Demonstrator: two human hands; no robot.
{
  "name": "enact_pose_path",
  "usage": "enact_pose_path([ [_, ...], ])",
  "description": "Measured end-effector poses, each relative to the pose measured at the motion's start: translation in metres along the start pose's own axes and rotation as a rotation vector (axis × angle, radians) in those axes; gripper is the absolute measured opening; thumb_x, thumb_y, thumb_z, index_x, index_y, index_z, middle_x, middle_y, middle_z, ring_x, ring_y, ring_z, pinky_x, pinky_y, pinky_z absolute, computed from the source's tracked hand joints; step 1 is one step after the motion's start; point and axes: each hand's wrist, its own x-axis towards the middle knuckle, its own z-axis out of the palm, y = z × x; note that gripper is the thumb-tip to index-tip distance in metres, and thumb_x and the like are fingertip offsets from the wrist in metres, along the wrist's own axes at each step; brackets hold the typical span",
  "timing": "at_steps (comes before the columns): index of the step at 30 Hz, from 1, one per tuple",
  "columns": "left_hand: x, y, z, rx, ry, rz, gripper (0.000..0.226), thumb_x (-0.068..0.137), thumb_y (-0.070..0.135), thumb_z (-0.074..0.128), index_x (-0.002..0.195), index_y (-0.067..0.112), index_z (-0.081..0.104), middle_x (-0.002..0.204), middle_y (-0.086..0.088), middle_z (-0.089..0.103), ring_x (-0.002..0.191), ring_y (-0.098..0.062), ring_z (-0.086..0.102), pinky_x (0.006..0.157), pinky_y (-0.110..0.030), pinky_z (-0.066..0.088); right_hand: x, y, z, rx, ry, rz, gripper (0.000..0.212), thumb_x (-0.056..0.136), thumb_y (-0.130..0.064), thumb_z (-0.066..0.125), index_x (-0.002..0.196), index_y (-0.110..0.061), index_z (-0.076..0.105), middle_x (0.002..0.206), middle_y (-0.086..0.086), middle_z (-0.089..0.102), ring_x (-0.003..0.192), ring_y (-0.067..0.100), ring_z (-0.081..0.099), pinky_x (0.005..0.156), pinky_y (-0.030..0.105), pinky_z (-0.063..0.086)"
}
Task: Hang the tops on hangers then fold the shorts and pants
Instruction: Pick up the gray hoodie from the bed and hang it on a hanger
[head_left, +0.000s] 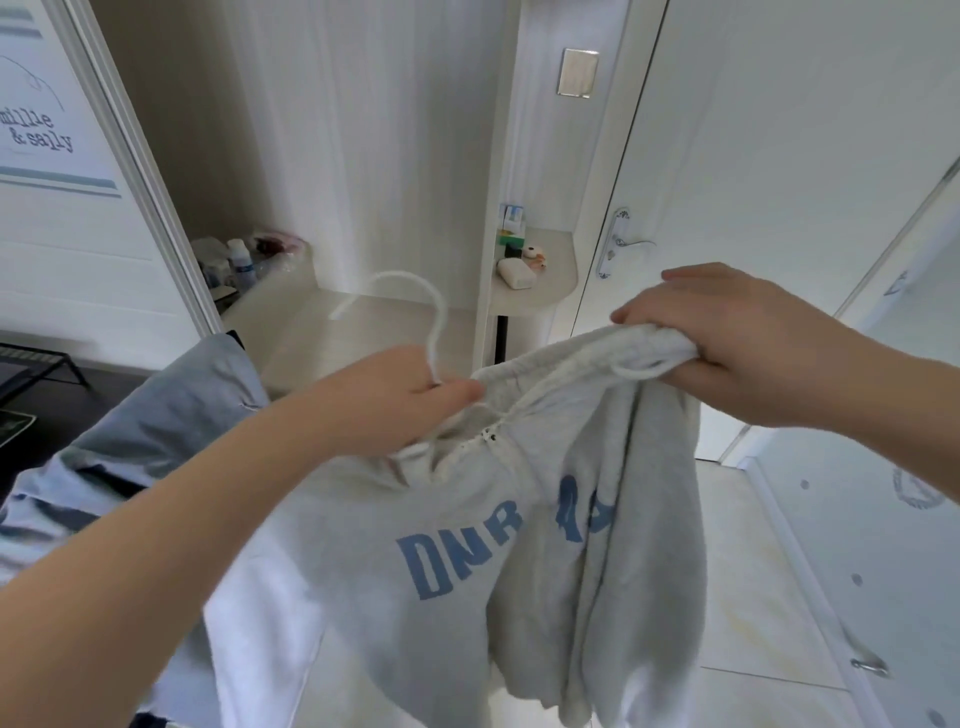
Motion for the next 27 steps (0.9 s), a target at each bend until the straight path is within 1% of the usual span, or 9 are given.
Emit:
enact_pose_path([
  [2,0.009,0.027,0.002,-0.007,0.042,0.077,0.052,0.086,0.057,0.04,0.05,0.02,0.04,0.039,0.011,0.035,0.04,-0.007,0.032,0.044,-0.014,0.031,0.017,-0.021,-0.002,0.231,-0.037,0.047,0.036,0.089,-0.056,0.039,0.093,-0.025,0.056,0.074,-0.013,0.062,0.071,0.007,0.059,0.066,0.019,0.046],
  [6,0.021,0.042,-0.008,-0.113,0.179,0.166,0.06,0.092,0.052,0.051,0.045,0.019,0.032,0.037,0.009,0.025,0.037,-0.007,0.025,0.04,-0.016,0.023,0.031,-0.04,0.014,0.446,-0.246,0.073,0.012,0.09,-0.053,0.051,0.089,-0.041,0.051,0.085,-0.033,0.059,0.079,-0.01,0.055,0.067,0.011,0.038],
  [9,0.018,0.03,-0.006,-0.143,0.218,0.214,0.061,0.095,0.061,0.046,0.058,0.014,0.051,0.045,0.011,0.046,0.044,-0.004,0.042,0.047,-0.014,0.035,0.028,-0.028,0.031,0.712,-0.218,0.165,0.018,0.09,-0.026,0.072,0.09,-0.033,0.055,0.081,-0.025,0.061,0.074,-0.003,0.054,0.066,0.01,0.04],
  [12,0.01,-0.001,-0.012,-0.189,0.239,0.225,0.051,0.084,0.076,0.035,0.1,0.039,0.065,0.09,0.02,0.067,0.081,0.003,0.06,0.074,-0.018,0.047,0.019,-0.013,0.04,0.913,-0.11,0.306,0.035,0.076,-0.023,0.085,0.099,-0.031,0.059,0.083,-0.019,0.063,0.076,0.0,0.057,0.064,0.012,0.044],
  [15,0.005,-0.033,-0.008,-0.072,0.231,0.096,0.06,0.073,0.085,0.052,0.122,0.052,0.046,0.1,0.013,0.065,0.089,-0.011,0.063,0.08,-0.035,0.053,0.01,-0.004,0.043,1.143,-0.214,0.354,0.053,0.063,-0.048,0.084,0.113,-0.04,0.067,0.11,-0.016,0.069,0.102,0.005,0.067,0.079,0.022,0.054],
  [17,0.007,-0.042,-0.001,-0.067,0.288,0.069,0.063,0.068,0.079,0.06,0.121,0.049,0.045,0.093,0.008,0.065,0.083,-0.011,0.062,0.071,-0.032,0.051,0.009,-0.005,0.048,1.229,-0.313,0.353,0.046,0.069,-0.064,0.074,0.105,-0.037,0.074,0.112,-0.01,0.072,0.104,0.012,0.07,0.082,0.025,0.055],
  [21,0.008,-0.036,-0.005,-0.103,0.359,0.134,0.049,0.071,0.065,0.067,0.114,0.047,0.054,0.099,0.023,0.065,0.092,0.01,0.058,0.071,-0.005,0.041,0.02,-0.014,0.048,1.099,-0.31,0.404,0.049,0.084,-0.069,0.061,0.053,-0.032,0.063,0.06,-0.017,0.06,0.054,0.001,0.056,0.057,0.012,0.044],
  [25,0.003,-0.025,-0.014,-0.089,0.359,0.272,0.027,0.089,0.039,0.069,0.11,0.054,0.06,0.106,0.031,0.067,0.1,0.01,0.06,0.082,-0.005,0.044,0.036,-0.007,0.034,0.728,-0.249,0.362,0.064,0.092,-0.066,0.05,0.051,-0.017,0.047,0.053,-0.002,0.053,0.054,0.015,0.045,0.073,0.027,0.048],
  [27,0.002,-0.023,-0.018,-0.098,0.361,0.288,0.026,0.093,0.032,0.067,0.115,0.045,0.065,0.109,0.024,0.07,0.103,0.004,0.062,0.089,-0.015,0.048,0.04,-0.008,0.027,0.717,-0.234,0.328,0.061,0.099,-0.055,0.049,0.052,-0.016,0.047,0.05,-0.003,0.052,0.051,0.013,0.048,0.068,0.016,0.047],
])
